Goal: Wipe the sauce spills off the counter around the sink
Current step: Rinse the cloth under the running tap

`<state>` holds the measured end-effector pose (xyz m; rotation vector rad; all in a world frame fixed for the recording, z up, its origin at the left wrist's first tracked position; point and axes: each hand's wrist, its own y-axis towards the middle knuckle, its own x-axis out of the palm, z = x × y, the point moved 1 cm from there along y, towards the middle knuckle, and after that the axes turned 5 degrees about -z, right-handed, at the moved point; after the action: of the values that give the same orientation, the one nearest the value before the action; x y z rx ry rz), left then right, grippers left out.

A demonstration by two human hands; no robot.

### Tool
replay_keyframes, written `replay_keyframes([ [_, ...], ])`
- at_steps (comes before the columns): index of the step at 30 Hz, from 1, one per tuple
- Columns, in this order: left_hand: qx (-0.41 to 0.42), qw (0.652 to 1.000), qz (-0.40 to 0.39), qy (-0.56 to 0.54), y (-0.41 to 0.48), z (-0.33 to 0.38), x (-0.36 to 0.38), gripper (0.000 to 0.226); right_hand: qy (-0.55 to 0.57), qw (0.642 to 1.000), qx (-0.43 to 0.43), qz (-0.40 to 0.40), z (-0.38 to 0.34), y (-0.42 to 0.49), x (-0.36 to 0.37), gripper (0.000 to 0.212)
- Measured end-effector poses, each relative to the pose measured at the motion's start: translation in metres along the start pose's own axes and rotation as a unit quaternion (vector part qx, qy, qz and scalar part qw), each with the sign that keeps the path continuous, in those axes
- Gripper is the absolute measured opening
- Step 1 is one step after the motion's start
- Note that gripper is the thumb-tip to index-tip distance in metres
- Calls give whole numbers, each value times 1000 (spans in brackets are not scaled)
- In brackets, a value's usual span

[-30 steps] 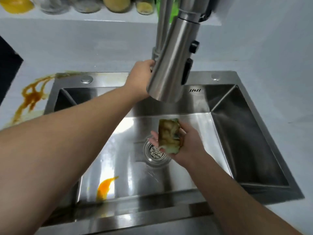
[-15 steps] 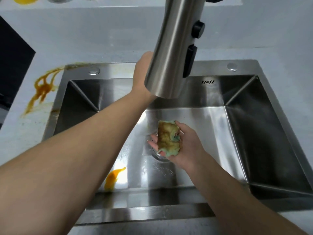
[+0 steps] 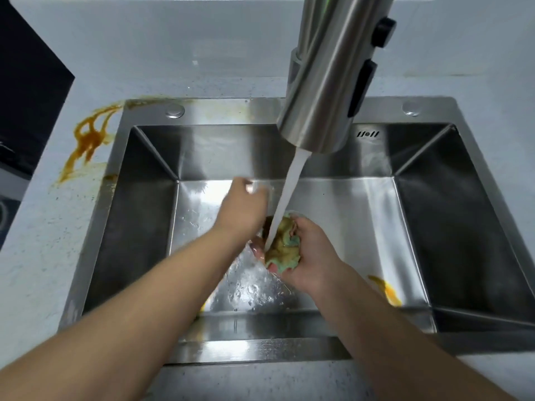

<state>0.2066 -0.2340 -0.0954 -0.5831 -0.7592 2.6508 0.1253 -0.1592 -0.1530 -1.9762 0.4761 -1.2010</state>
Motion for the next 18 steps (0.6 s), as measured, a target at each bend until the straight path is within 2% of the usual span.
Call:
replay_keyframes([
  [1,-51,999,-16,2,-9,-23,1,36,3,1000,3,-14,3,2,0,39],
  [3,-149,985,-52,-63,-32,-51,7,26,-8,1000,4,8,10,8,3,42],
  [6,-232,926,-48,-294,-39,-62,18,38,-34,998,13,56,20,12,11,37],
  [8,-233,892,-13,-386,-38,-68,28,36,-17,998,-4,66,21,11,16,34],
  [11,-232,883,17,-407,-43,-64,33,36,-59,995,-40,76,23,-1,23,44],
  [13,-228,884,17,-408,-43,-58,30,39,-139,985,-83,61,35,1,18,34],
  [15,-216,898,13,-384,-41,-53,29,35,-235,959,-147,65,37,4,16,22],
  [17,-198,902,-2,-383,-40,-52,34,34,-276,944,-176,34,27,4,16,12],
  [18,-194,907,-7,-373,-41,-50,36,35,-274,947,-167,23,22,5,16,18],
])
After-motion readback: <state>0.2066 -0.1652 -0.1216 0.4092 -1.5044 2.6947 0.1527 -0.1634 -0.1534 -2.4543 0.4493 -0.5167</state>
